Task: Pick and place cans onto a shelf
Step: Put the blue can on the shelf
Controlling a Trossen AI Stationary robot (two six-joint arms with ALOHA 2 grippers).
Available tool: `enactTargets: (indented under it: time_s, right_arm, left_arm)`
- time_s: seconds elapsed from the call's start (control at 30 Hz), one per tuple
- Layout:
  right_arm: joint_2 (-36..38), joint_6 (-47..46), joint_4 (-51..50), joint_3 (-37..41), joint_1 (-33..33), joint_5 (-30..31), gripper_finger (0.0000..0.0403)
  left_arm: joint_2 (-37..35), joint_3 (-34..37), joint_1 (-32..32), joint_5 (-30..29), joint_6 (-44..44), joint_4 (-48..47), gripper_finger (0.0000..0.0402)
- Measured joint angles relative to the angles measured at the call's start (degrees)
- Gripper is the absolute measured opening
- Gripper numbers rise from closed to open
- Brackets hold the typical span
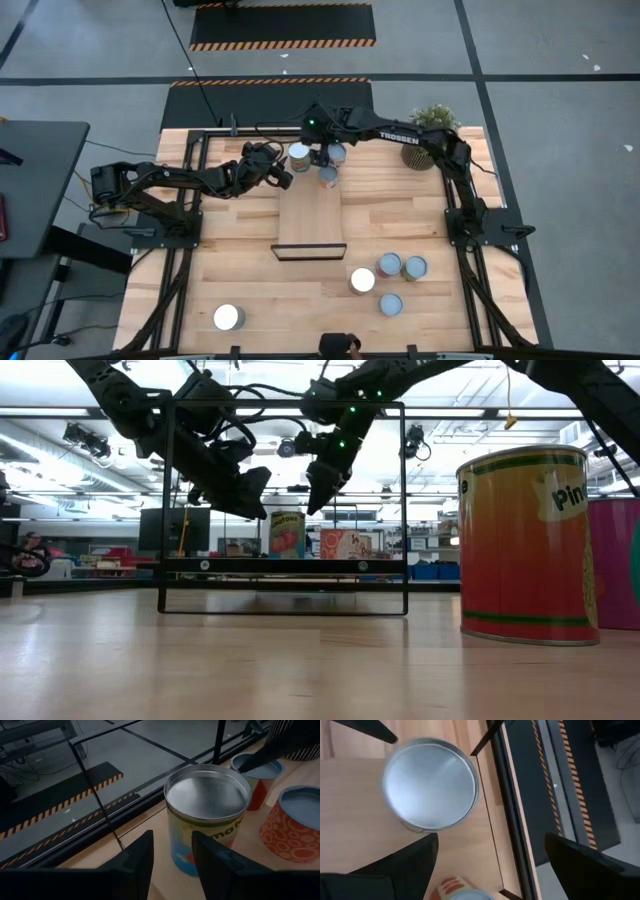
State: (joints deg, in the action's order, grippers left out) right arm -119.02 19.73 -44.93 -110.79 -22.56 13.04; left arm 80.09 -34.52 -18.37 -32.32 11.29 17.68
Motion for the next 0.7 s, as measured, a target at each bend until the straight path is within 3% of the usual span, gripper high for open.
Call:
enactTargets:
  time_s: [0.23, 0.43, 0.7]
  right_arm:
    - [0.0, 5.7, 1.0, -0.6, 1.6, 7.1, 0.0373]
    - [0.0, 8.1, 6.7, 0.8, 1.2, 7.7, 0.0373]
    - [0.0, 7.8, 6.1, 2.4, 1.5, 6.5, 0.0373]
  left_arm:
    - [0.0, 0.0, 0.0, 0.0, -0.1, -0.7, 0.0142]
    - [0.5, 0.0, -0.5, 0.1, 0.0, -0.9, 0.0142]
    - [0.9, 0.0, -2.9, 0.0, 0.0, -0.9, 0.0142]
